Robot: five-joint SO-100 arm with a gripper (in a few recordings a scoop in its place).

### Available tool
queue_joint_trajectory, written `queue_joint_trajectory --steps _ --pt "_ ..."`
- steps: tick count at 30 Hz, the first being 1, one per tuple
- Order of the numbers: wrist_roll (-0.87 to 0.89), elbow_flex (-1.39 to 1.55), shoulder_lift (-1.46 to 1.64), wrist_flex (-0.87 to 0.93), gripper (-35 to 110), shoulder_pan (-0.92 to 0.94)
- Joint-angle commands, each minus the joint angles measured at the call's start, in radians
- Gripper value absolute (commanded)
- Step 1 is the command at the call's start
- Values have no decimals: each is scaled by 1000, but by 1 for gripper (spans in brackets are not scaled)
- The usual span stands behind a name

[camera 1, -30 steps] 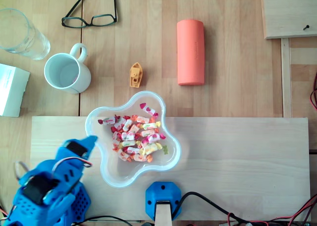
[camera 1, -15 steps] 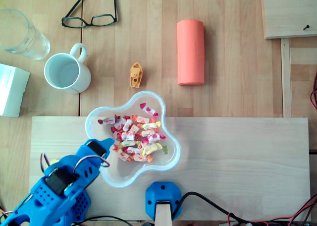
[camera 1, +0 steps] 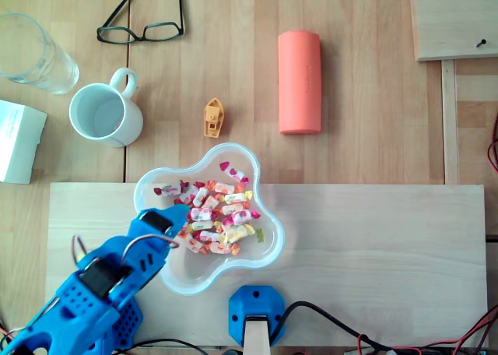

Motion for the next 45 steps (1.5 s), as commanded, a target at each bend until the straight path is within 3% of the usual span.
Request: queue_joint_trajectory --steps 1,14,30,45 --pt "-37 -31 -61 -12 10 40" --pt "-140 -210 -453 2 10 94" --pt "-140 -225 -575 -15 10 -20" --pt "-160 -229 -584 -15 10 -3"
